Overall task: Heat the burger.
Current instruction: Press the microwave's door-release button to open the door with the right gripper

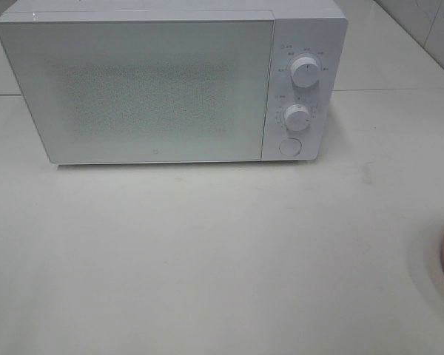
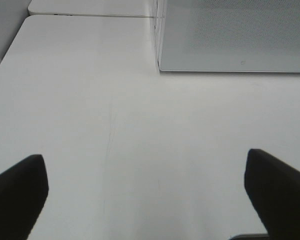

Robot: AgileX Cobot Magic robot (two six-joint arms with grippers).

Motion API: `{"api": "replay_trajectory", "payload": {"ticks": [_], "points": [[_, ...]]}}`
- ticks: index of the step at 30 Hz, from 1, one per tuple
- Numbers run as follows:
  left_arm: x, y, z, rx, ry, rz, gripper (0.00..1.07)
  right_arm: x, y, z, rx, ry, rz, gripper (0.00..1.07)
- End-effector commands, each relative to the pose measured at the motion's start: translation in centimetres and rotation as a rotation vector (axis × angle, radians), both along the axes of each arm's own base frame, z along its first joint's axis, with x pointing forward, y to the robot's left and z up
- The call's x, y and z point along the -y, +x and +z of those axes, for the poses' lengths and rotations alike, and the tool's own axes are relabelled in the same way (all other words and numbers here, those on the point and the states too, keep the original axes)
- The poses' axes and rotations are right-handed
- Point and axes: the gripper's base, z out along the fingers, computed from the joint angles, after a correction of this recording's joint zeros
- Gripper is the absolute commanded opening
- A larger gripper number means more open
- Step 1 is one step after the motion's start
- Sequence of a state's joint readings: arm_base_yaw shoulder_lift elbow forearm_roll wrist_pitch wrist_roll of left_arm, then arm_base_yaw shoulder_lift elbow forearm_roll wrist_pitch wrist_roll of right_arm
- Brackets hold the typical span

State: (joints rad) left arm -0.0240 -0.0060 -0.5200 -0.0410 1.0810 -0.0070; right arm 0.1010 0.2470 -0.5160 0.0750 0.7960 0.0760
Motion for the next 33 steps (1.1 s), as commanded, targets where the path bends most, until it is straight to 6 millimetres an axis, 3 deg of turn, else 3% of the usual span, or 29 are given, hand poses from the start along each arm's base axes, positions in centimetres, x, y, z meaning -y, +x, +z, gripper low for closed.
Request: {"api": "replay_trajectory", "payload": {"ticks": [1, 17, 33], "points": [[0.1, -0.3, 0.0, 0.032, -0.008, -0.007, 1.0, 0.0, 0.8, 0.5, 0.033, 0.005, -0.007, 0.76], [0.1, -0.3, 0.0, 0.032, -0.008, -0.007, 1.0, -0.4, 6.2, 0.7, 0.057, 0.014, -0.026, 0.76], [0.1, -0.3, 0.0, 0.032, -0.008, -0.007, 1.0, -0.8, 12.1, -1.0, 0.098, 0.008, -0.051, 0.76]]}}
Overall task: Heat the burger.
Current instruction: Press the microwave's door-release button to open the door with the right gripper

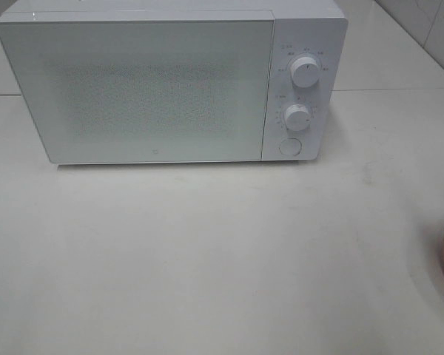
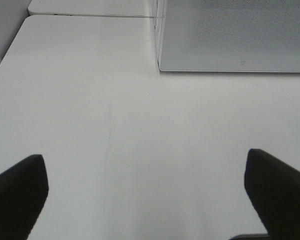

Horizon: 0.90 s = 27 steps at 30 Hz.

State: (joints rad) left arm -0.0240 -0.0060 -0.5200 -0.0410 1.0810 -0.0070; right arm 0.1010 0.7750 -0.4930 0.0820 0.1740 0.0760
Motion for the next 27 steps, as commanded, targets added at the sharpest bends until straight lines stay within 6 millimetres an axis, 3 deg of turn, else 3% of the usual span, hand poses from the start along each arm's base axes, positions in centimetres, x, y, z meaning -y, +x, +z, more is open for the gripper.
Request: {"api": "replay_trajectory", "payload": {"ticks": [1, 3, 9, 11, 17, 19, 27], "points": [[0.1, -0.3, 0.0, 0.032, -0.008, -0.007, 1.0, 0.1, 0.6, 0.0, 0.03, -0.011, -0.004, 0.76], [0.1, -0.3, 0.0, 0.032, -0.008, -0.007, 1.0, 0.0, 2.0, -0.5, 0.044, -0.032, -0.003, 0.76], [0.1, -0.3, 0.0, 0.032, -0.008, -0.007, 1.0, -0.1, 3.3, -1.1, 0.082, -0.056, 0.002, 0.76], [0.1, -0.3, 0.0, 0.032, -0.008, -0.007, 1.0, -0.1, 4.2, -2.3, 0.129, -0.053, -0.002, 0.76], [0.1, -0.3, 0.0, 0.032, -0.008, -0.007, 1.0, -0.2, 4.9, -3.8, 0.179, -0.057, -0.004, 0.76], [0.1, -0.3, 0.0, 0.032, -0.008, -0.007, 1.0, -0.2, 5.2, -5.3, 0.217, -0.09, 0.006, 0.76], [0.1, -0.3, 0.0, 0.032, -0.008, -0.007, 1.0, -0.4, 5.4, -7.9, 0.276, -0.158, 0.02, 0.76]]}}
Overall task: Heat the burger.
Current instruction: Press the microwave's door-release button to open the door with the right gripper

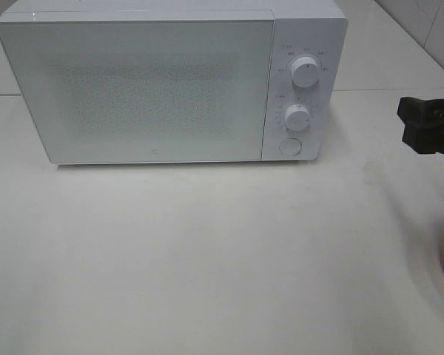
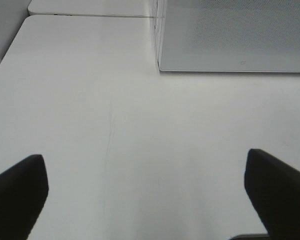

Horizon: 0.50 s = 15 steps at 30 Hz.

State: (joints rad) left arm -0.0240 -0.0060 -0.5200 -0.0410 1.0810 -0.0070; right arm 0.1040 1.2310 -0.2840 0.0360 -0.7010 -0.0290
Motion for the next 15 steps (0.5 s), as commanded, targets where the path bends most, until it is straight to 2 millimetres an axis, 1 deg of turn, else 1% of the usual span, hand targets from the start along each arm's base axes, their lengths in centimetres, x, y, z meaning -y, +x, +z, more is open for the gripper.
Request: {"api": "replay_trajectory", "payload": {"ticks": [1, 2, 3, 4, 5, 6, 8, 9, 10, 12, 13, 15], "points": [[0.1, -0.3, 0.0, 0.032, -0.008, -0.007, 1.0, -0.2, 0.1, -0.2, 0.052, -0.021, 0.004, 0.76], [0.1, -0.3, 0.0, 0.032, -0.008, -0.007, 1.0, -0.4, 0.0, -0.5, 0.058, -0.019, 0.001, 0.76], [0.1, -0.3, 0.0, 0.032, -0.008, -0.007, 1.0, -0.9, -0.1, -1.2, 0.06, -0.035, 0.008, 0.76], [0.1, -0.3, 0.0, 0.032, -0.008, -0.007, 1.0, -0.9, -0.1, -1.2, 0.06, -0.035, 0.008, 0.76], [0.1, -0.3, 0.0, 0.032, -0.008, -0.007, 1.0, -1.6, -0.1, -1.7, 0.062, -0.046, 0.02, 0.76], [0.1, -0.3, 0.0, 0.032, -0.008, -0.007, 1.0, -1.6, -0.1, -1.7, 0.062, -0.046, 0.02, 0.76], [0.1, -0.3, 0.0, 0.032, -0.008, -0.007, 1.0, -2.7, -0.1, -2.5, 0.049, -0.053, 0.035, 0.76], [0.1, -0.3, 0.0, 0.032, -0.008, -0.007, 1.0, -2.7, -0.1, -2.5, 0.049, -0.053, 0.035, 0.76], [0.1, -0.3, 0.0, 0.032, -0.008, -0.007, 1.0, -3.4, -0.1, -2.8, 0.05, -0.059, 0.048, 0.76], [0.1, -0.3, 0.0, 0.032, -0.008, -0.007, 1.0, -3.8, 0.0, -3.1, 0.052, -0.059, 0.053, 0.76], [0.1, -0.3, 0.0, 0.032, -0.008, -0.007, 1.0, -4.5, -0.1, -3.5, 0.054, -0.058, 0.058, 0.76], [0.1, -0.3, 0.0, 0.032, -0.008, -0.007, 1.0, -4.6, -0.1, -3.5, 0.061, -0.055, 0.049, 0.76]]}}
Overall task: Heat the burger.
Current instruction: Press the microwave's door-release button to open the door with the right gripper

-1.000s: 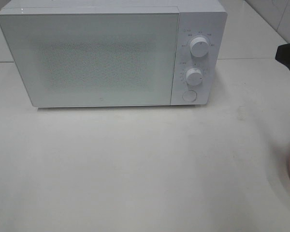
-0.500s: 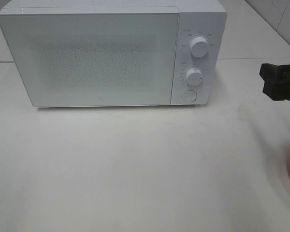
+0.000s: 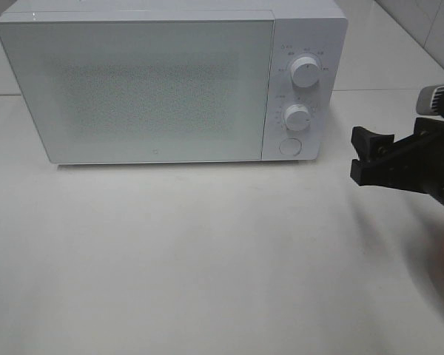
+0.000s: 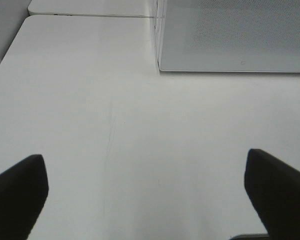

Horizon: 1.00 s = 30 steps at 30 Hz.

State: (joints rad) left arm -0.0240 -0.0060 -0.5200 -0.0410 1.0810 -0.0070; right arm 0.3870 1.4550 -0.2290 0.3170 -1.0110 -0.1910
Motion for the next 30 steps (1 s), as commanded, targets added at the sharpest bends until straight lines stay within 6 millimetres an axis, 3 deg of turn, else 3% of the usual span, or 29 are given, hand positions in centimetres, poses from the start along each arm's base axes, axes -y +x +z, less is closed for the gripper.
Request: {"api": "replay_trajectory", "payload": {"ticks": [1, 18, 25, 28, 30], "points": [[0.1, -0.3, 0.0, 0.032, -0.008, -0.007, 1.0, -1.1, -0.1, -0.2, 0.052, -0.002, -0.024, 0.76], [0.1, -0.3, 0.0, 0.032, -0.008, -0.007, 1.0, -5.7, -0.4, -1.9, 0.049, 0.02, -0.05, 0.76], [0.1, -0.3, 0.0, 0.032, -0.008, -0.007, 1.0, -6.1, -0.3, -2.2, 0.037, 0.033, -0.06, 0.76], [0.1, -0.3, 0.0, 0.032, -0.008, -0.007, 1.0, -6.1, -0.3, -2.2, 0.033, 0.08, -0.071, 0.75], [0.1, -0.3, 0.0, 0.032, -0.008, -0.007, 1.0, -6.1, -0.3, -2.2, 0.021, 0.207, -0.1, 0.69]]}}
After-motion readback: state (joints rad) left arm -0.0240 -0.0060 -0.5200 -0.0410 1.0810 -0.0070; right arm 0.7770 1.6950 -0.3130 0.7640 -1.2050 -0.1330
